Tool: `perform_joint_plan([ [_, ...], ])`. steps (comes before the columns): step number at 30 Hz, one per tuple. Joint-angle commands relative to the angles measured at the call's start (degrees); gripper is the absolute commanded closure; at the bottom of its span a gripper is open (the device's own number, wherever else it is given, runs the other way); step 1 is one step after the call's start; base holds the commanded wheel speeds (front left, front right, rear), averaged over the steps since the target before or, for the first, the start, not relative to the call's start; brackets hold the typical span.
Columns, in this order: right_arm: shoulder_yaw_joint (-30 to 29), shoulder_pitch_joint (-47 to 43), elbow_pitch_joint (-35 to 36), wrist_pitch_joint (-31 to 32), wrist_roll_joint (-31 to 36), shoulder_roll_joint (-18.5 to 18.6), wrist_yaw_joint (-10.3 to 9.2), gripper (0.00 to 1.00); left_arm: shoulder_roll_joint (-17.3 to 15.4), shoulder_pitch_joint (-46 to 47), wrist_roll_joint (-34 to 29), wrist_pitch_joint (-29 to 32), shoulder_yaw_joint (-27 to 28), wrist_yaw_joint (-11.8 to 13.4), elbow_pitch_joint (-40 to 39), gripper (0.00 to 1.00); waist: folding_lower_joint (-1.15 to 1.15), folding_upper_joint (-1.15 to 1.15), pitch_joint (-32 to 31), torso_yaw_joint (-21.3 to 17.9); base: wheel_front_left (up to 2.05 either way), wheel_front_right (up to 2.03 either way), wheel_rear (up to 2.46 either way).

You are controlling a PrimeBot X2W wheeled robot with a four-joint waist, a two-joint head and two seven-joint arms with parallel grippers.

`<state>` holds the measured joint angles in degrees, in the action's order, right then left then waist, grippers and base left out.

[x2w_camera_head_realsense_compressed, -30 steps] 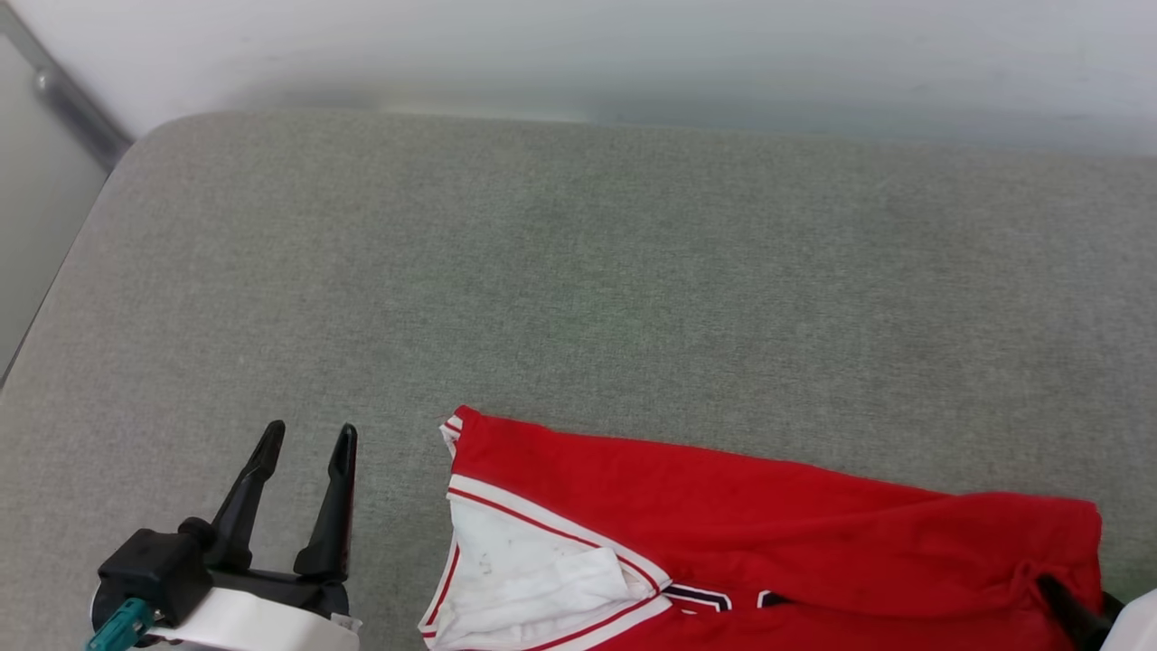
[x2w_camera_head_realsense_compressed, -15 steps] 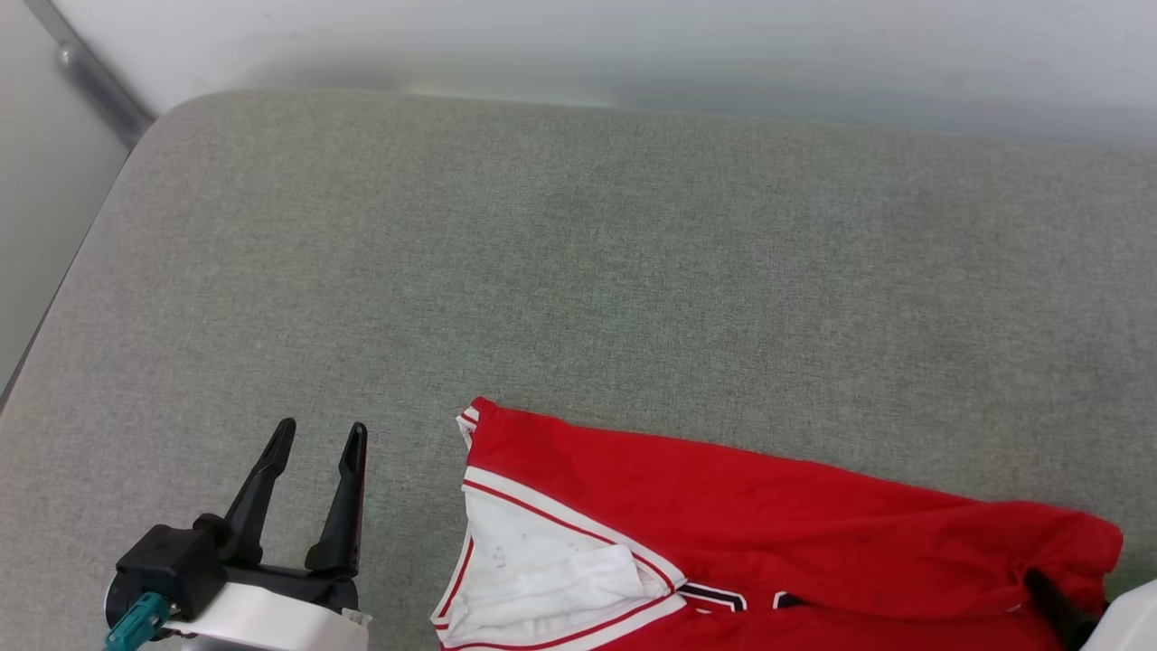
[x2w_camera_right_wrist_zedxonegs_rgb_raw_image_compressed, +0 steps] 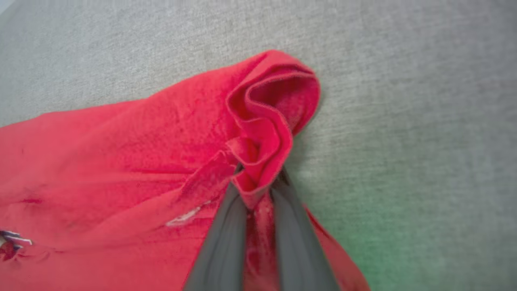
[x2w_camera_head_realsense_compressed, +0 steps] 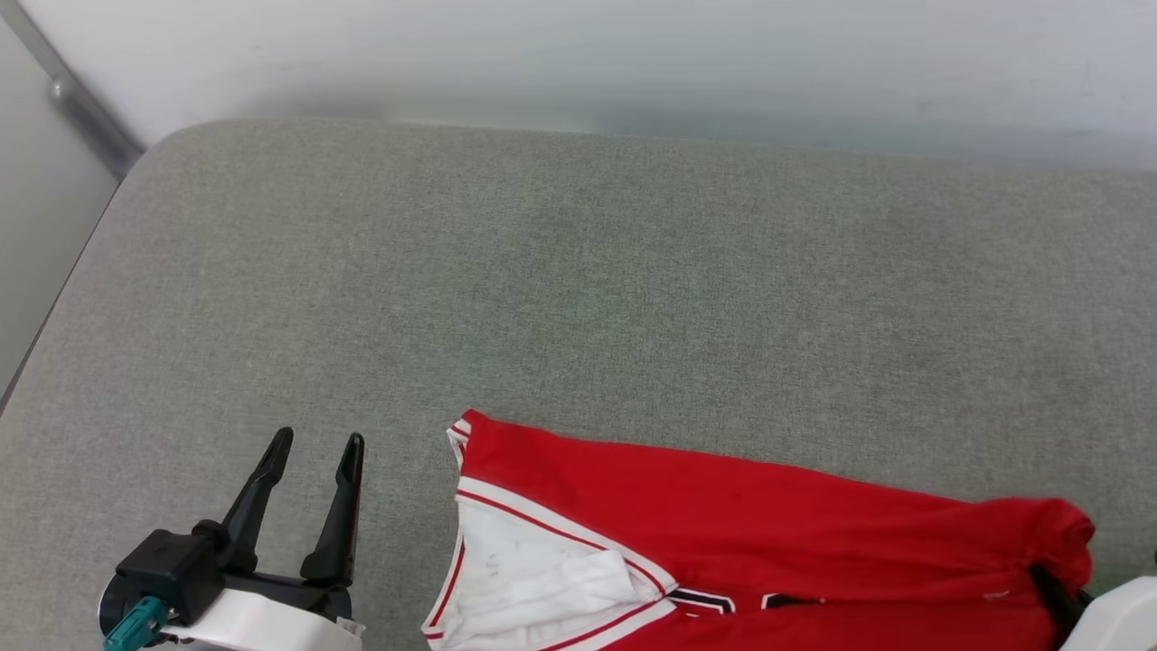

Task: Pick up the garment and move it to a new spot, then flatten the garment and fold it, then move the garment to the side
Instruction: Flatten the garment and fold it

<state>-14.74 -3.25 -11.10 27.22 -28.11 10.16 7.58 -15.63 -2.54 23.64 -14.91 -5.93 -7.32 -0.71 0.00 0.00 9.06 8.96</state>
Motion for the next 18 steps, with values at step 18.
perform_joint_plan([
  [18, -8.5, 1.8, 0.8, 0.5, 3.7, 0.8, -0.10, 1.00, 0.8, -1.4, 0.2, -0.4, -0.1, -0.1, 1.0, 0.00, 0.00, 0.00, -3.9, -1.9, 0.00, 0.00, 0.00],
])
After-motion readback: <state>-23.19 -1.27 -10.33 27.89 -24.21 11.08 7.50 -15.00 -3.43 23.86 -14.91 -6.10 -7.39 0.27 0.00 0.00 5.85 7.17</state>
